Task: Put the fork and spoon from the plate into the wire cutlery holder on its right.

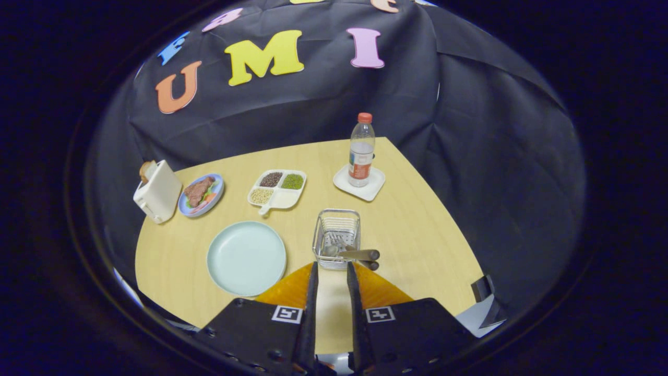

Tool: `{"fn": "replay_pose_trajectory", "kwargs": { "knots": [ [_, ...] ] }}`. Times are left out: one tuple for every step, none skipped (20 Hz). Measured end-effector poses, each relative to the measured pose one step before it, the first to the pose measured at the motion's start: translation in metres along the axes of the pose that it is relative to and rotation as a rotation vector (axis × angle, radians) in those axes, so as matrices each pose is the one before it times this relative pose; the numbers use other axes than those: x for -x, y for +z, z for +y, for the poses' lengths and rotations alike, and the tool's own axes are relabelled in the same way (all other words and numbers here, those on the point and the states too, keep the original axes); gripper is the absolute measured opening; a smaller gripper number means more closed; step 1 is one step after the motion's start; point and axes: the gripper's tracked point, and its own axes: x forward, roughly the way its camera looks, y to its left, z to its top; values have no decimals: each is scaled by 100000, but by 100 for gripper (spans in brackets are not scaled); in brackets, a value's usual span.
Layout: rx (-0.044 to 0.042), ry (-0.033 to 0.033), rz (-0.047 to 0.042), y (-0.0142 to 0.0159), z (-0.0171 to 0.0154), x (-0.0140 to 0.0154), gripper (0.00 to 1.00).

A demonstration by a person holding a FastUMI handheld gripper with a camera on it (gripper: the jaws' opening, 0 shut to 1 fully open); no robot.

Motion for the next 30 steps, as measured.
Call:
{"fn": "replay_pose_trajectory", "kwargs": {
  "knots": [
    [571,652,-1345,337,320,248,32],
    [818,758,-1788,513,385,257,36],
    [1214,564,-2341,605,419,264,39],
    [977,687,-3344,892,429,385,42],
    [1247,810,-2984,769,507,435,46],
    [1366,820,-3094,940,594,535,46],
    [1313,51,-3075,824,297,401,51],
    [717,874,-3482,1134,549,635,52],
    [108,1681,-2704,897,820,530,54],
    [-438,2170,-2230,838,847,629,59],
    [-186,873,-2266,950,492,521,63],
    [-42,438,-2474,974,378,536,68],
    [-163,634,-2603,901,603,594,72],
    [472,-340,-2657,1003,295,599,76],
    [801,-154,-2551,991,331,576,81],
    [566,785,-2415,994,529,555,82],
    [287,837,-2199,882,706,465,84],
    [500,686,-880,937,608,774,87],
    [20,353,-1033,720,438,498,91],
    [-175,500,-1105,850,531,546,95],
    [-119,96,-1920,853,512,296,99],
    [184,351,-1960,895,512,354,99],
    [993,-136,-2142,741,353,360,99],
    [1371,-339,-2339,857,176,420,98],
    [1519,-18,-2421,742,435,506,98],
    [1218,63,-3113,922,382,421,98],
    [1639,-348,-2702,819,283,361,98],
    [1685,138,-2697,867,315,395,98],
    [1696,-595,-2068,469,118,93,98],
    [767,-237,-1571,519,161,288,98]
  ]
}}
